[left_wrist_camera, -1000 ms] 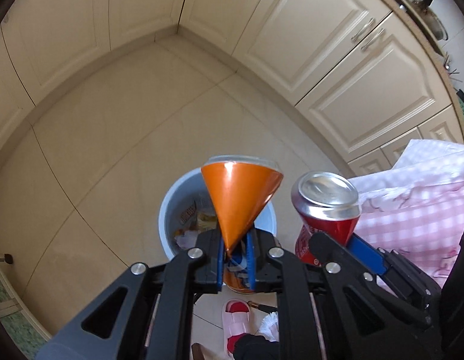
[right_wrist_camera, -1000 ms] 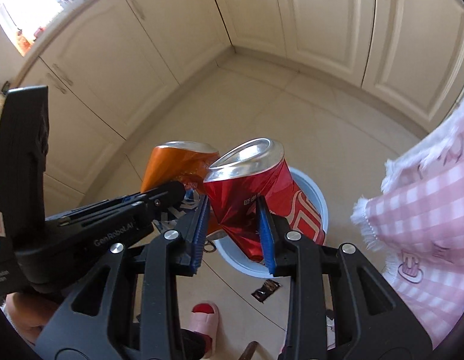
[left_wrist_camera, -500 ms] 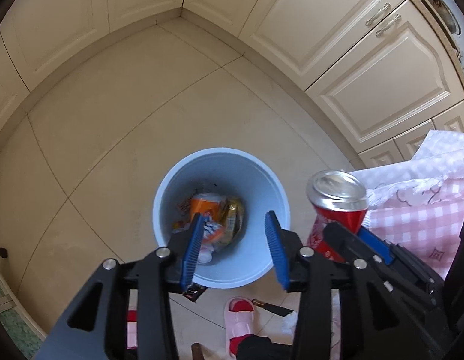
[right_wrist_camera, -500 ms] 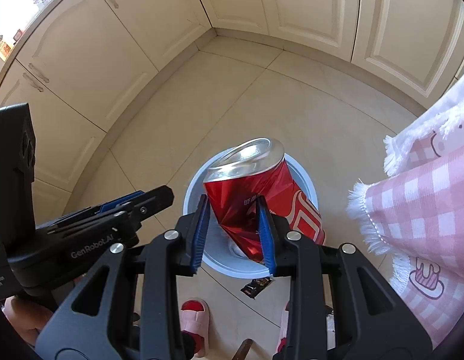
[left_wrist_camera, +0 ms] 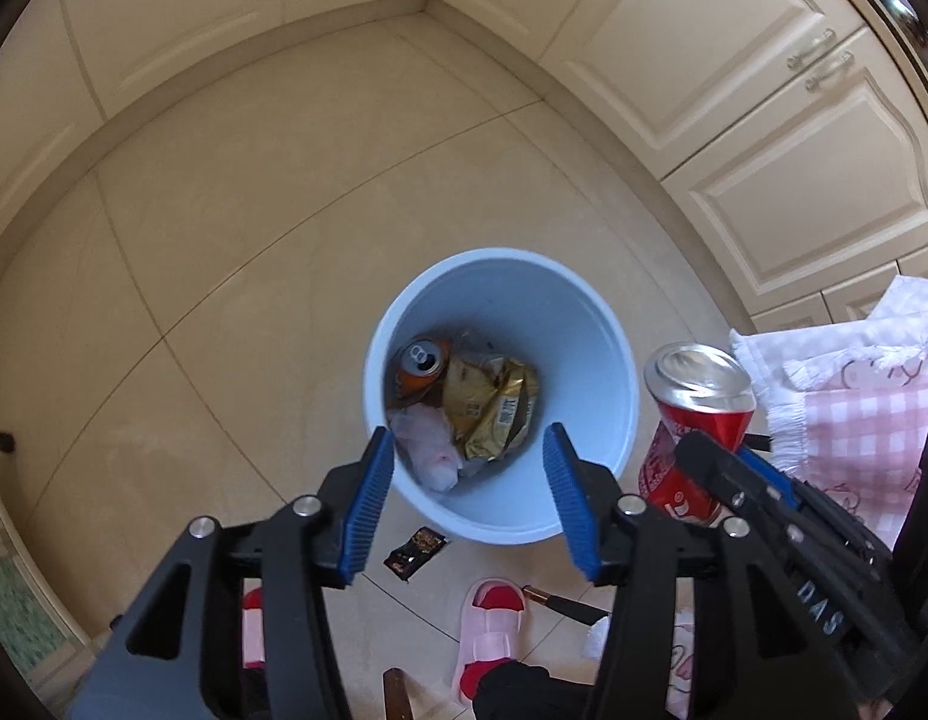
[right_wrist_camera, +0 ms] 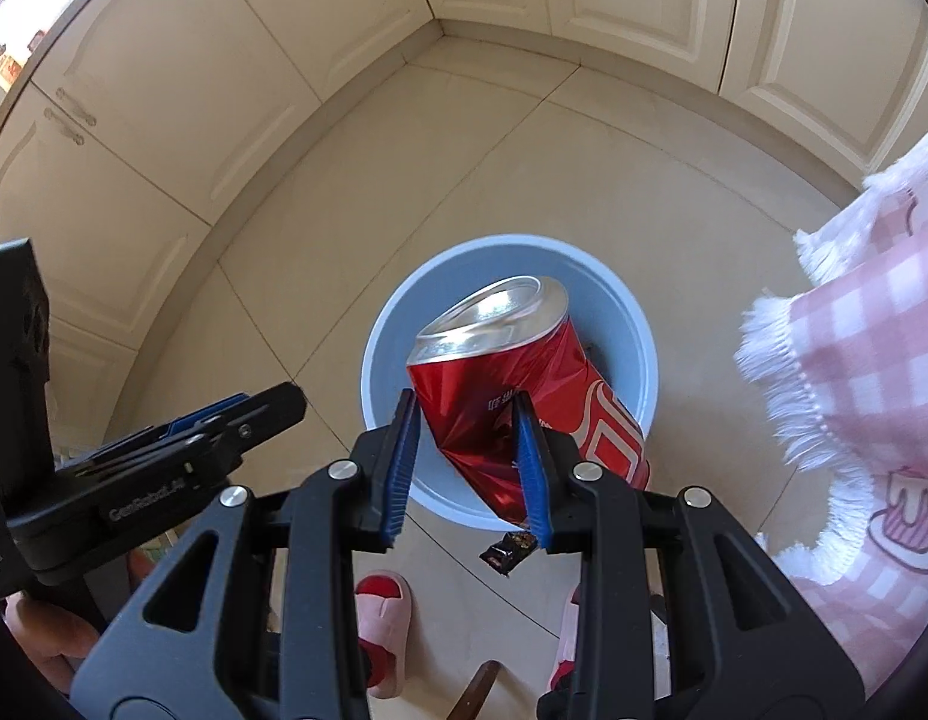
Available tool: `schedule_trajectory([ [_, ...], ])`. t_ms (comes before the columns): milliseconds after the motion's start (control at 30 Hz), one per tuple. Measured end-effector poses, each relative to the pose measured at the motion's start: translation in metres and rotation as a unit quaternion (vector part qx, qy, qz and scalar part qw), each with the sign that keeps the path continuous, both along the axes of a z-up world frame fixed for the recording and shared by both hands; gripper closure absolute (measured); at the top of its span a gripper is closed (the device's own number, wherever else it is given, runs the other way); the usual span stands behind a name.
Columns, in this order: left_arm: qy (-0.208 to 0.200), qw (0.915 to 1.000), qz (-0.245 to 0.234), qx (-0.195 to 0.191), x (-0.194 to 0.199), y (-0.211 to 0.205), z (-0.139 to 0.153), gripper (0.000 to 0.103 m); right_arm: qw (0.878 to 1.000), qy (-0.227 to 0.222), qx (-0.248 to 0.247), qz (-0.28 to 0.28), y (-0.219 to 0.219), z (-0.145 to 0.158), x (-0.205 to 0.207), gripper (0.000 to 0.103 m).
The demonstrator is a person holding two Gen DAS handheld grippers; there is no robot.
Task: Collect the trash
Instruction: 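Open the left gripper dropping the orange can while the right drops the red can, then lower the open left gripper toward the black wrapper on the floor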
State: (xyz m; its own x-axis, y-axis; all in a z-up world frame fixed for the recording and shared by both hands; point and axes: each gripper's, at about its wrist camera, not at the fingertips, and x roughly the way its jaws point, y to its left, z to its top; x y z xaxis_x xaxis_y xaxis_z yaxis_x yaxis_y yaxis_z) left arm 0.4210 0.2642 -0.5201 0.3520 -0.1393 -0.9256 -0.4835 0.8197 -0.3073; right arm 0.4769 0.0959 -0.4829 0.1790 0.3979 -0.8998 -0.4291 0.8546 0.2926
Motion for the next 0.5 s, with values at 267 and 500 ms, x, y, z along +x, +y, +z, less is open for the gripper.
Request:
schedule_trajectory([
  [267, -0.001, 0.9995, 0.020, -0.025, -0.023, 0.007, -0.039, 0.049, 1.000, -0.010, -0.007, 0.016, 0.002, -0.027, -0.005, 0.058],
  [500, 0.018, 0.9981, 0.043, -0.039, -0.062, 0.000, -0.085, 0.046, 0.998, -0.011, -0.055, 0.015, -0.004, -0.050, -0.014, 0.033],
])
